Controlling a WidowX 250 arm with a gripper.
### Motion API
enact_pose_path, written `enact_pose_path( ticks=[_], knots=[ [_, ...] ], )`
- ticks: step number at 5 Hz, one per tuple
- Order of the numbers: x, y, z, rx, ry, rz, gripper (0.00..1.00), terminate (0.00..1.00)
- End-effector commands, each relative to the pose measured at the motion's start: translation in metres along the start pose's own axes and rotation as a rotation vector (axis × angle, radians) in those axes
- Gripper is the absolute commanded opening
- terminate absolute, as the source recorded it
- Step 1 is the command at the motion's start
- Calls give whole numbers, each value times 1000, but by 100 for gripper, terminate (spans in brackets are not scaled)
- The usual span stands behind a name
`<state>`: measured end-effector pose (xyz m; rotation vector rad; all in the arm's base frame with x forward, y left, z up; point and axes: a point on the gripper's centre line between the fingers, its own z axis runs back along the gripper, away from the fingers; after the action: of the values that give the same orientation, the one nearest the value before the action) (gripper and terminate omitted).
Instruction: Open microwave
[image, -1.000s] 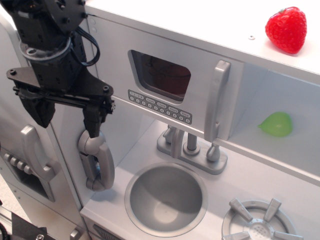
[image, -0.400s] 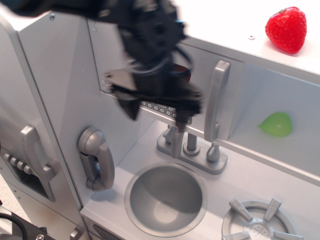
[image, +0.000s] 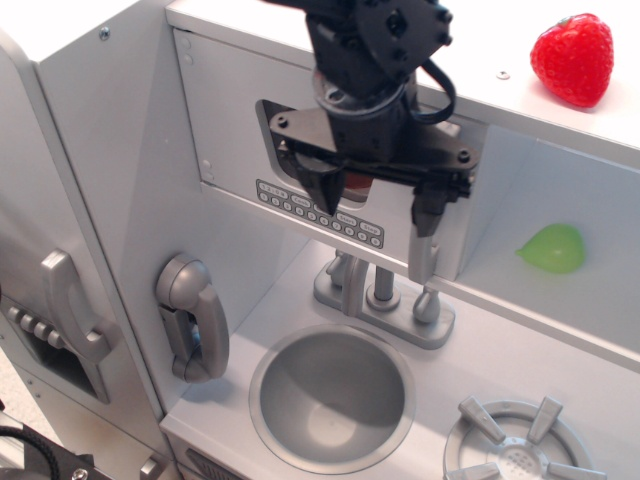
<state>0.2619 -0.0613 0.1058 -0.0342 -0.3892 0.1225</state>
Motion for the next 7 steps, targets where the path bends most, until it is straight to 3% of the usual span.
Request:
enact_pose_path(
  ticks=[1,2,3,5,7],
  knots=[
    [30,-13,4,-30,-81,-19,100,0],
    [34,-18,1,-23,-109,-36,100,0],
    [35,-18,-1,-65,-122,-33,0,0],
    [30,-17,5,-152,-191,-38,0,0],
    [16,-10,6,-148,-179,-50,0,0]
  ],
)
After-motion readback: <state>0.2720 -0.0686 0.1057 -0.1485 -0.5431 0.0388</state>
